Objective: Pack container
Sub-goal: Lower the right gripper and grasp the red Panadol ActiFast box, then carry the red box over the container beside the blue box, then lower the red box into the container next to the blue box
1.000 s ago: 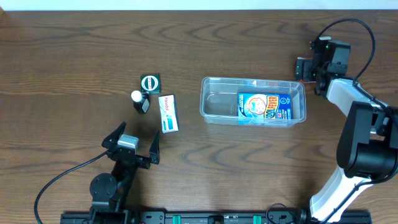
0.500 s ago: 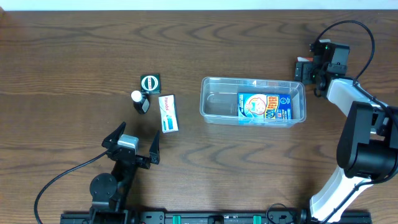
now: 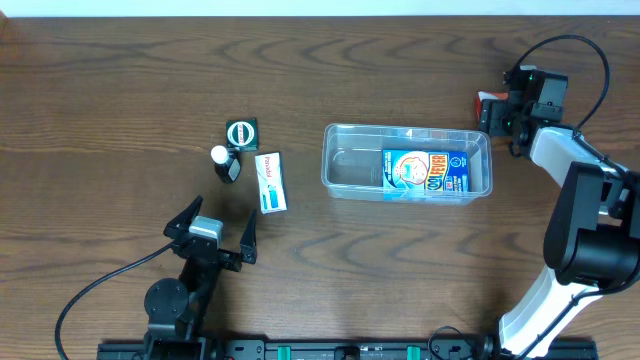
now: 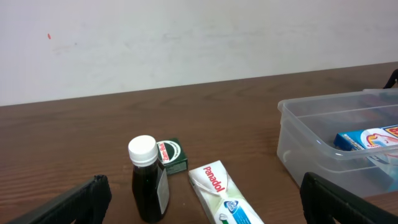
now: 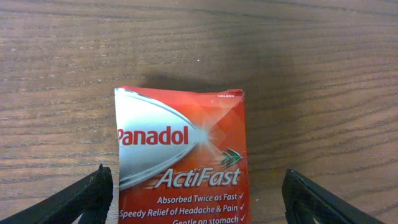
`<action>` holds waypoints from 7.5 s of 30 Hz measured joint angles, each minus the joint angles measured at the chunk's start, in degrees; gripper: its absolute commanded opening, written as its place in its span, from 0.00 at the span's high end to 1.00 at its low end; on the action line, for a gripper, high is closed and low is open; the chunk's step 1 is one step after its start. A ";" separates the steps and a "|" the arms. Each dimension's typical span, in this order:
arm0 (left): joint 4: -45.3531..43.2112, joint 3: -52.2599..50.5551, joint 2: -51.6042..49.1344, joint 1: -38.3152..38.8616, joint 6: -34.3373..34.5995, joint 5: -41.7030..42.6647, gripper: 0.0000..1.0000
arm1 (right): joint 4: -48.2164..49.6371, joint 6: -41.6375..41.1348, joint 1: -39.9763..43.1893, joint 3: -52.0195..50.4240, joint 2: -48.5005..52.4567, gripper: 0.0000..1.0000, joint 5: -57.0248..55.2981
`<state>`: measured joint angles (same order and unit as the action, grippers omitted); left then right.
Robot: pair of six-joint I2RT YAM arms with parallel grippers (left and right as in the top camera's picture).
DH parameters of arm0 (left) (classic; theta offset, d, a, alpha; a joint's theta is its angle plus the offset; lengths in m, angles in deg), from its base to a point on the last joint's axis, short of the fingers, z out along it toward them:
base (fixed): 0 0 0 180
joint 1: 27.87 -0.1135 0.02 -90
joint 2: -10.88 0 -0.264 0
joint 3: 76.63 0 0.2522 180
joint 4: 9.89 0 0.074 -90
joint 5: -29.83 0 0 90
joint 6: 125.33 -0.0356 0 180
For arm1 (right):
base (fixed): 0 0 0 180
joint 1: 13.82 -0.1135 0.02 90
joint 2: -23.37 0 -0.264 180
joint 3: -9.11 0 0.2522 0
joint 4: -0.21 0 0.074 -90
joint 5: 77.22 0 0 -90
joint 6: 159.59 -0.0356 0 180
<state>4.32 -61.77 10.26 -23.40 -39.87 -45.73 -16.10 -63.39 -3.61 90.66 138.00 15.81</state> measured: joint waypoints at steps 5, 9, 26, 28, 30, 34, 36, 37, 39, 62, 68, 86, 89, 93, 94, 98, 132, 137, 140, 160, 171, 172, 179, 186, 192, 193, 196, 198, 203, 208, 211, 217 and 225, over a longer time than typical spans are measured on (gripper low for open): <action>0.00 0.00 0.00 0.00 0.00 0.00 0.02 | 0.17 0.02 0.00 0.00 1.29 0.16 0.00; 0.00 0.00 0.00 0.00 0.00 0.00 0.02 | 0.17 0.02 0.00 0.00 2.14 0.17 0.02; 0.00 0.00 0.00 0.00 0.00 0.00 0.02 | -0.04 0.31 0.02 0.00 2.16 0.29 -0.07; 0.00 0.00 0.00 0.00 0.00 0.00 0.02 | -0.50 0.33 0.04 0.00 2.14 0.29 -0.48; 0.00 0.00 0.00 0.00 0.00 0.00 0.02 | -1.09 0.33 0.04 0.00 2.01 0.29 -1.20; 0.00 0.00 0.00 0.00 0.00 0.00 0.02 | -2.78 0.44 0.04 0.00 1.36 0.32 -2.99; 0.00 0.00 0.00 0.00 0.00 0.00 0.02 | -3.56 0.52 0.04 0.00 0.87 0.34 -3.69; 0.00 0.00 0.00 0.00 0.00 0.00 0.02 | -4.04 0.59 0.04 0.00 0.59 0.36 -4.09; 0.00 0.00 0.00 0.00 0.00 0.00 0.02 | -5.03 0.79 0.04 0.00 0.00 0.40 -4.61; 0.00 0.00 0.00 0.00 0.00 0.00 0.02 | -22.51 -3.89 -1.16 -0.04 -27.39 0.43 -5.92; 0.00 0.00 0.00 0.00 0.00 0.00 0.02 | -30.71 -12.28 -5.09 -0.02 -36.37 0.49 -0.70; 0.00 0.00 0.00 0.02 0.00 0.02 0.02 | -37.05 -27.41 -30.62 -0.04 -37.44 0.46 3.21; 0.00 0.00 0.00 0.00 0.00 0.02 0.02 | -37.03 -28.57 -34.69 -0.04 -35.10 0.45 1.92; 0.00 0.00 0.00 0.00 0.00 0.00 0.02 | -35.76 -30.69 -39.06 -0.04 -30.42 0.44 -0.96; 0.00 0.00 0.00 0.00 0.00 0.00 0.02 | -35.17 -31.10 -39.78 -0.04 -29.31 0.44 -1.51; 0.00 0.00 0.00 0.00 0.00 0.02 0.02 | -33.29 -32.94 -42.21 -0.04 -24.74 0.45 -2.99; 0.00 0.00 0.00 0.00 0.00 0.00 0.02 | -31.43 -41.33 -44.19 -0.04 -10.58 0.46 -10.56; 0.00 0.00 0.00 0.00 0.00 0.00 0.02 | -31.45 -41.62 -44.30 -0.04 -9.53 0.44 -10.58; 0.00 0.00 0.00 0.00 0.00 0.00 0.02 | -31.45 -41.70 -44.33 -0.04 -9.53 0.42 -10.60; 0.00 0.00 0.00 0.00 0.00 0.00 0.02 | -31.45 -41.59 -44.33 -0.04 -9.53 0.28 -10.14; 0.00 0.00 0.00 0.00 0.00 0.00 0.02 | -31.47 -39.82 -44.33 -0.02 -9.53 0.41 -8.90; 0.00 0.00 0.00 0.00 0.00 0.00 0.02 | -31.47 -39.85 -44.33 -0.02 -9.53 0.44 -8.83; 0.00 0.00 0.00 0.00 0.00 0.00 0.02 | -31.54 -36.33 -44.33 0.00 -9.53 0.56 -8.61; 0.00 0.00 0.00 0.00 0.00 0.00 0.02 | -33.05 -34.18 -44.33 0.15 -9.53 0.55 -9.31; 0.00 0.00 0.00 0.02 0.00 0.00 0.02 | -34.10 -33.97 -44.33 0.39 -9.53 0.52 -10.23; 0.00 0.00 0.00 0.00 0.00 0.00 0.02 | -34.14 -33.97 -44.33 0.39 -9.53 0.52 -10.27; 0.00 0.00 0.00 0.00 0.00 0.00 0.02 | -34.49 -33.99 -44.33 0.42 -9.53 0.53 -10.40; 0.00 0.00 0.00 0.00 0.00 0.00 0.02 | -34.95 -34.03 -44.33 0.46 -9.53 0.52 -10.51; 0.00 0.00 0.00 0.00 0.00 0.00 0.02 | -35.69 -34.40 -44.33 0.59 -9.53 0.52 -10.97; 0.00 0.00 0.00 0.00 0.00 0.00 0.02 | -35.80 -34.45 -44.33 0.63 -9.53 0.52 -11.23; 0.00 0.00 0.00 0.00 0.00 0.00 0.02 | -35.87 -34.62 -44.33 0.63 -9.53 0.52 -11.74; 0.00 0.00 0.00 0.00 0.00 0.00 0.02 | -35.98 -34.69 -44.33 0.63 -9.51 0.51 -12.66; 0.00 0.00 0.00 0.00 0.00 0.00 0.02 | -36.04 -34.93 -44.22 0.63 -9.51 0.43 -13.20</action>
<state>4.32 -61.77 10.26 -23.40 -39.87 -45.73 -52.14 -98.32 -47.82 91.30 128.49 2.61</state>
